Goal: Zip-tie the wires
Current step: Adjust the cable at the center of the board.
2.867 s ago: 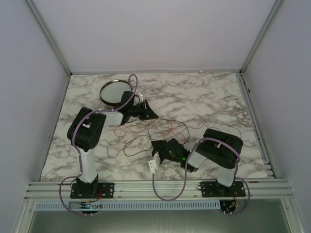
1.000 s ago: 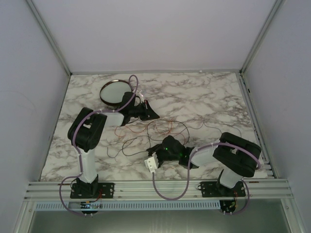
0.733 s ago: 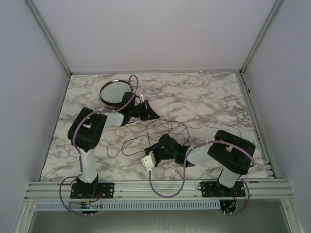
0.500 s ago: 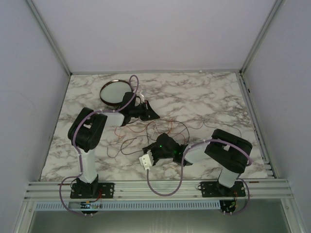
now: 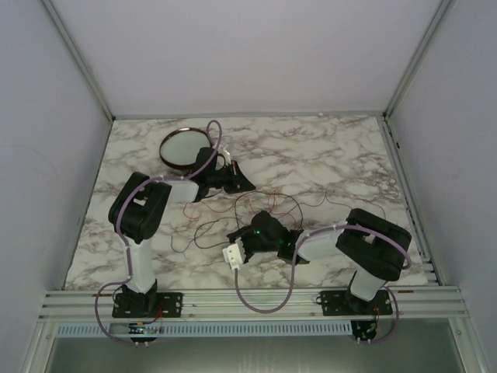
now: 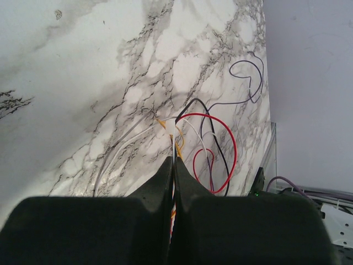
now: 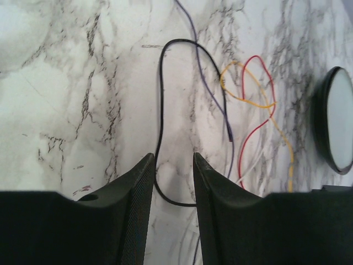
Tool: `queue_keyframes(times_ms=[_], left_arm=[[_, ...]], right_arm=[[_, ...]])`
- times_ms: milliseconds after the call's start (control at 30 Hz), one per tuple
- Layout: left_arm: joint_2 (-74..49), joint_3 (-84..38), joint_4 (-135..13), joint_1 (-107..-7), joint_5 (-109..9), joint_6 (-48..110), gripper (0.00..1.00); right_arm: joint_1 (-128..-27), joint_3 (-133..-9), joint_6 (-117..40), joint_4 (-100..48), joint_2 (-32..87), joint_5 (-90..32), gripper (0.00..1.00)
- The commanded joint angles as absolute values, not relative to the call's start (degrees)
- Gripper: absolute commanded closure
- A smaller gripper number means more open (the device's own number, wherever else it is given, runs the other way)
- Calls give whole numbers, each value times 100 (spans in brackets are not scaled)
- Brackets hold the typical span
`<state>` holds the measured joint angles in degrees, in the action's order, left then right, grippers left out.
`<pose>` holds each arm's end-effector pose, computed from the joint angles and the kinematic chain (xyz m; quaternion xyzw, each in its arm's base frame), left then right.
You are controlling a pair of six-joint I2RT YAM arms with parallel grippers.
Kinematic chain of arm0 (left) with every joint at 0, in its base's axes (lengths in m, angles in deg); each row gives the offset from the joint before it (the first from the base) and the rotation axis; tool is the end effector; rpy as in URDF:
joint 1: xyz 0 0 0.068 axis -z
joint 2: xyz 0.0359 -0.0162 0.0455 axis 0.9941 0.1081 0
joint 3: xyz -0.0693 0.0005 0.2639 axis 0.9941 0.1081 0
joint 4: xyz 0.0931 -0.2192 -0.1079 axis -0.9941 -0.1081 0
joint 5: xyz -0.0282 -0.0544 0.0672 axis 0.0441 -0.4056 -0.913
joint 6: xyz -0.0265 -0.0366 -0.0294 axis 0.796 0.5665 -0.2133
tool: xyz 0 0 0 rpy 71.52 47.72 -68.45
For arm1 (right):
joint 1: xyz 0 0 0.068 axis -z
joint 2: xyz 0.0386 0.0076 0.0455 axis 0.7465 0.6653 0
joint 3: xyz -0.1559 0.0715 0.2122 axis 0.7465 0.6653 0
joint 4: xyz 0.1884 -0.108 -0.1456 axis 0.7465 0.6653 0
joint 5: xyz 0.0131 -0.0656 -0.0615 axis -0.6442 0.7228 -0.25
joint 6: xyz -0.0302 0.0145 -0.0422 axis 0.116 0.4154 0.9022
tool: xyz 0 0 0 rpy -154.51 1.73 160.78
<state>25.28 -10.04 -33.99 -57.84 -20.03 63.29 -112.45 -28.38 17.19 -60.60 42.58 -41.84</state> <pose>0.3583 -0.1989 0.1482 0.0539 0.8145 -0.5166 0.2583 0.1220 0.2804 0.1322 -0.7565 0.3944 0.2199 0.4730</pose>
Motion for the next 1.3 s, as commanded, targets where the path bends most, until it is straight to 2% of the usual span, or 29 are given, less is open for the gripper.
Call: queue_keyframes(times_ms=[0, 667, 1067, 1267], left_arm=[[2502, -1089, -3356, -5751, -2000, 6324, 100], [2417, -1134, -3455, -5699, -2024, 6315, 100], [2372, -1020, -3393, -5694, -2050, 6350, 100], [2378, -1041, -3415, -5692, -2062, 6342, 100]], right_arm=[[-11263, -2842, 1635, -5959, 3989, -4410, 65], [-11088, -3120, 1735, -6156, 4756, -4289, 63], [-10678, -3816, 2103, -6287, 5516, -4060, 63], [-10686, -3762, 1916, -6541, 5427, -4066, 64]])
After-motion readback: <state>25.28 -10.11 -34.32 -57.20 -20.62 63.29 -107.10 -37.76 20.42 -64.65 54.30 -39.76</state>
